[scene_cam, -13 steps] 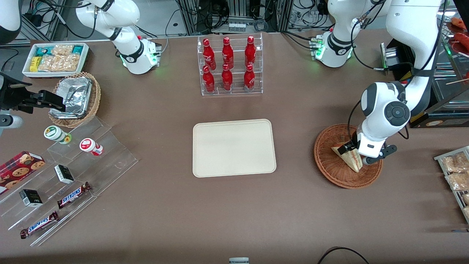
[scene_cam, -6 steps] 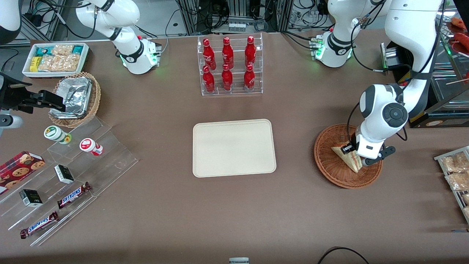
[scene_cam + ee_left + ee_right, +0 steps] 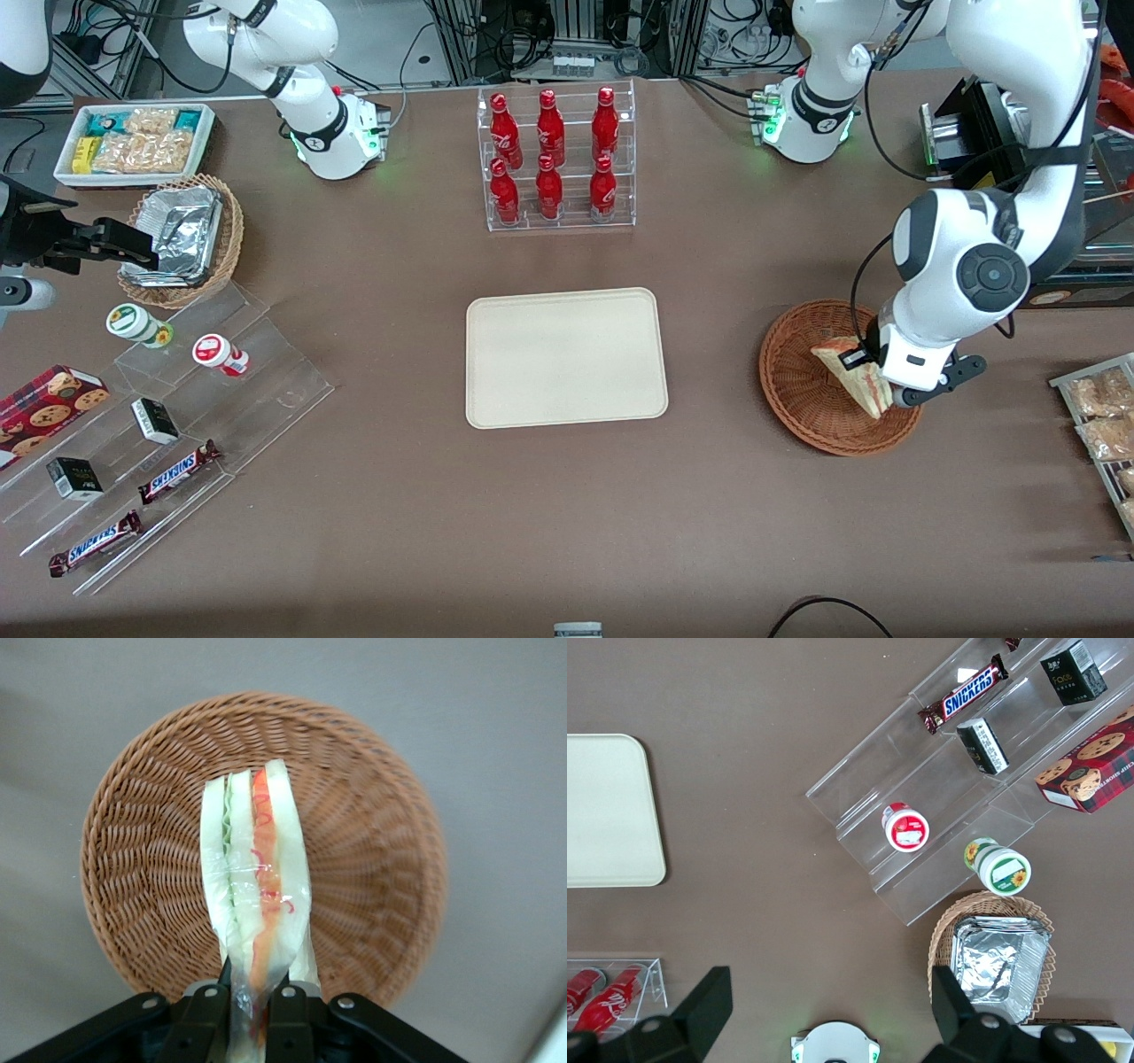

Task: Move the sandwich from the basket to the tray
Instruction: 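Lift the sandwich and carry it over the cream tray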

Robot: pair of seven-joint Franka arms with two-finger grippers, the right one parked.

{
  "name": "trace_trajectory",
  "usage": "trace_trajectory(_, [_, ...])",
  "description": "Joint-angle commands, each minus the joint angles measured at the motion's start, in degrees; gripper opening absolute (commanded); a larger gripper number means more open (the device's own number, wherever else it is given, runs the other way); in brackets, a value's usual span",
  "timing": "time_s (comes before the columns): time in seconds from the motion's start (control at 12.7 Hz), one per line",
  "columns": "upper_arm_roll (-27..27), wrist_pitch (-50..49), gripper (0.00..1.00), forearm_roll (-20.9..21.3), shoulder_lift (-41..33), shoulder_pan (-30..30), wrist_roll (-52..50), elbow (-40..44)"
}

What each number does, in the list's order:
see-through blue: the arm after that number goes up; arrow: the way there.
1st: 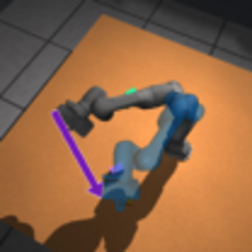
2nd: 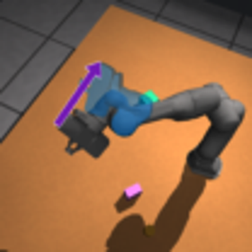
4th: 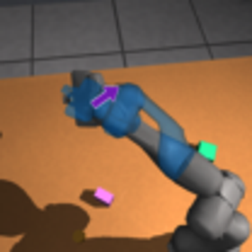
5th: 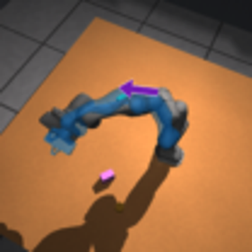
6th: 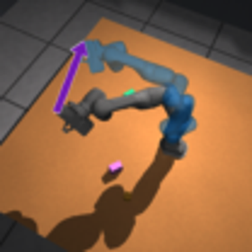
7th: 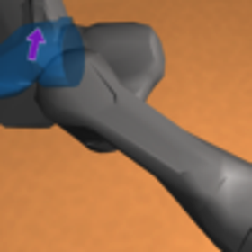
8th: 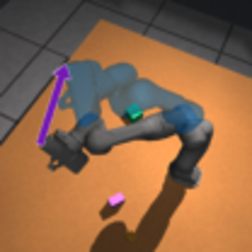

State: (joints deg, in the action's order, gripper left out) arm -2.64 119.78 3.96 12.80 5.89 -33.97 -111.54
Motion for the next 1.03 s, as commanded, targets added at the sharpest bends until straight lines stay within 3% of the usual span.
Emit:
trace_trajectory(0.0, [0.01, -7.52, 0.00, 0.70, 0.20, 4.81, -1.63, 7.45])
trace_trajectory(0.47, [-0.35, -7.46, 0.00, 0.00, 4.67, 19.14, -3.83, 17.30])
trace_trajectory(0.95, [-0.35, -7.28, 0.00, -0.01, 18.82, 30.13, -6.11, 31.02])
